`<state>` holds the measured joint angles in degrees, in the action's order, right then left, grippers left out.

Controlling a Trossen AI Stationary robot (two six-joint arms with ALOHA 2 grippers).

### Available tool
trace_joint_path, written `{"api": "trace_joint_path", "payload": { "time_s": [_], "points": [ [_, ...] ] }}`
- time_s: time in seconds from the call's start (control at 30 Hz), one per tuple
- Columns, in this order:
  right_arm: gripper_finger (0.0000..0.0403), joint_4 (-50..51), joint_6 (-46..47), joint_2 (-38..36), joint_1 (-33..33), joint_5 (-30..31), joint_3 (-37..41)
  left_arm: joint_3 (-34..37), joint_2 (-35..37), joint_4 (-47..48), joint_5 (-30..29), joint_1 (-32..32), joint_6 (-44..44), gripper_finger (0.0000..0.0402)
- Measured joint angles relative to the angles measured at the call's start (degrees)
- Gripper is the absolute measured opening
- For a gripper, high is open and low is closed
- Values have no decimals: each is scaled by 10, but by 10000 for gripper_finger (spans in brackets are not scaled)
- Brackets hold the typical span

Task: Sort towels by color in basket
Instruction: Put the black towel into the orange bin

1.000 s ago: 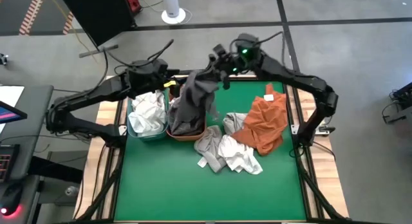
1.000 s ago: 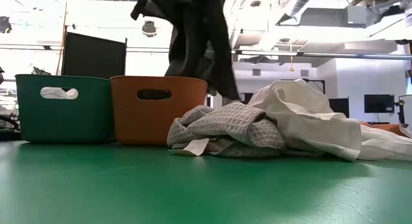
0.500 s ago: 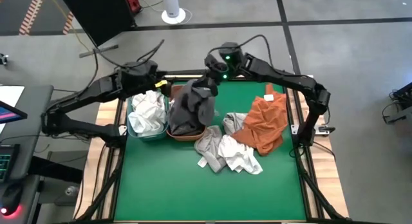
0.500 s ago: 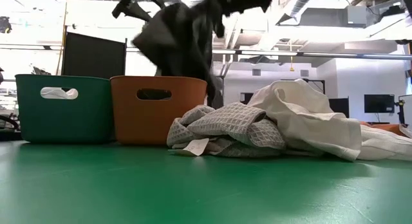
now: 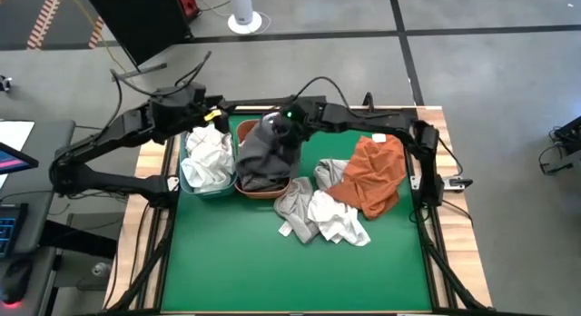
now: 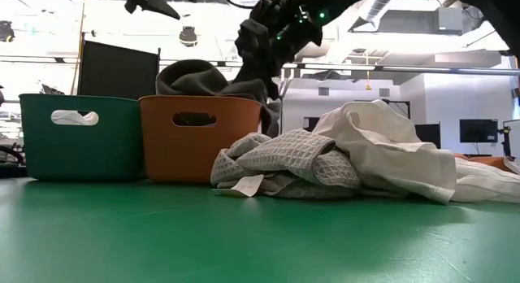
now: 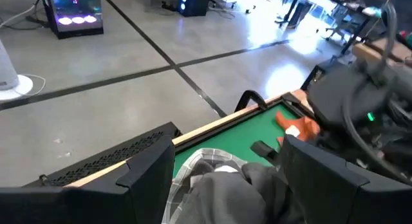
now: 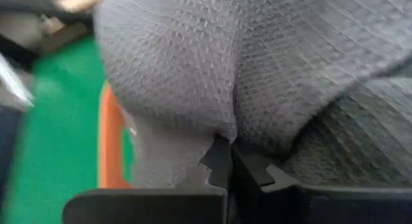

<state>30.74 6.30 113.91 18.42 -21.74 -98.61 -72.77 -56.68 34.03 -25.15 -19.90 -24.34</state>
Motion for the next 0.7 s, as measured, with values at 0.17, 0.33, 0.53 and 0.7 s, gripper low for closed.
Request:
{"api": "trace_joint_path", "payload": {
  "time_s": [0.17, 0.33, 0.53, 0.7],
  "points": [
    [32, 47, -107, -1, -34, 98, 0, 0, 16, -6, 0, 0, 4, 270],
    [51, 55, -133, 16, -46, 115, -1, 0, 16, -9, -2, 0, 9, 270],
    [106, 55, -122, 50, -45, 113, -4, 0, 16, -8, -1, 0, 2, 270],
    [172, 75, -120, 88, -45, 110, -43, 0, 16, -7, 7, 0, -2, 270]
  ]
}}
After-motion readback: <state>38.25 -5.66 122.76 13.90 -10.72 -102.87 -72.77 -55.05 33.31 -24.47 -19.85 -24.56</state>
